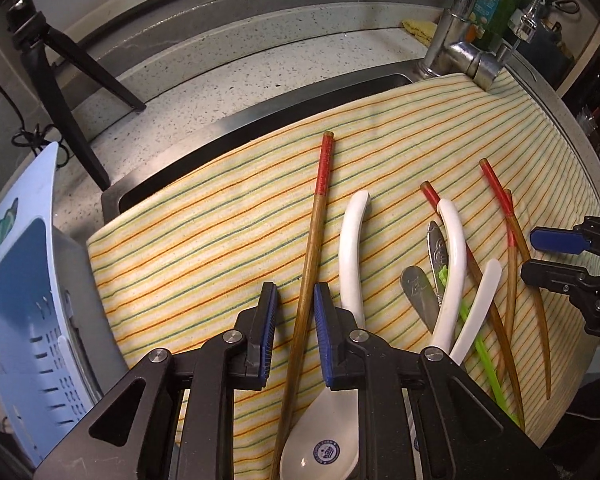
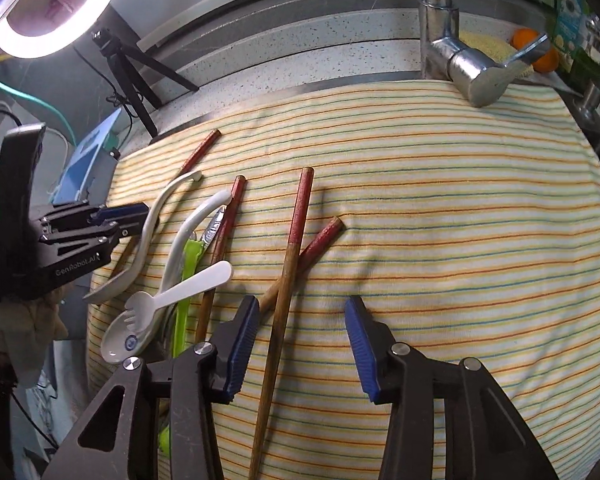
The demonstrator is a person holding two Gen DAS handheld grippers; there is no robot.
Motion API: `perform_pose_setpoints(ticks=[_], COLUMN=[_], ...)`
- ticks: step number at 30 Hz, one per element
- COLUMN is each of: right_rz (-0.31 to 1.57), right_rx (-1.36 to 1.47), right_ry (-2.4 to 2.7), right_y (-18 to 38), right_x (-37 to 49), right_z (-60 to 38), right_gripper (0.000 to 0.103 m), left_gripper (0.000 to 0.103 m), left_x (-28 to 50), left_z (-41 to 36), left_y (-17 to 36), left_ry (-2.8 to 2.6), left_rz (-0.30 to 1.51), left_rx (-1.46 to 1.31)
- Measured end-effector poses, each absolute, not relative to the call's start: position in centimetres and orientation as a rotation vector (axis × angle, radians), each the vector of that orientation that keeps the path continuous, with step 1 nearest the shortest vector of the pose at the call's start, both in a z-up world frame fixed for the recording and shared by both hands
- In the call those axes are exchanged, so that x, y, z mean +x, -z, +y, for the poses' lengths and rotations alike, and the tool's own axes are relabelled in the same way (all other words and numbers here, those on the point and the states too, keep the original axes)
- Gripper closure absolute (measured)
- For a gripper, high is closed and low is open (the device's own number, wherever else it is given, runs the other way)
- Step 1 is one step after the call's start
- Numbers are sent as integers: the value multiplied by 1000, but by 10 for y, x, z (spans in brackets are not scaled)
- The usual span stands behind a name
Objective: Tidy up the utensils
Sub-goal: 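Grasp a red-tipped chopstick with the left tool while the right tool grasps another, then carry both chopsticks into the blue basket and open both tools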
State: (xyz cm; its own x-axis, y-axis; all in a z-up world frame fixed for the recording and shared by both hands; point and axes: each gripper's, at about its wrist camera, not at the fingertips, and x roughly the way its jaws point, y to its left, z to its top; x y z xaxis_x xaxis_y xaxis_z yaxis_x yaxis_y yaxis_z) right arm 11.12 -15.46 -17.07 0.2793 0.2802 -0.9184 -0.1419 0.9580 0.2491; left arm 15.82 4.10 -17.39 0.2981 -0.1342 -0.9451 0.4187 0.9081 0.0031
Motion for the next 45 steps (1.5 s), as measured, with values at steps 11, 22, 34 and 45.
perform_pose_setpoints(ticks=[11,22,34,45], right_rz=[1259,1204,1140,1103], right_rx=[164,212,264,255], right_ry=[-260,-274,-336,-491], right_y=[173,152,112,84], right_x=[113,106,108,130], right_z=[-172,-177,-176,-107], right_gripper=[92,97,97,97], left_gripper=[98,98,98,98], left_x=[160,150,135,109], left_z=[50,59,75,133], left_y=[172,153,112,88], left_ry=[338,320,306,213], left_rz=[1185,1136,1046,999], left_rx=[216,181,107,16])
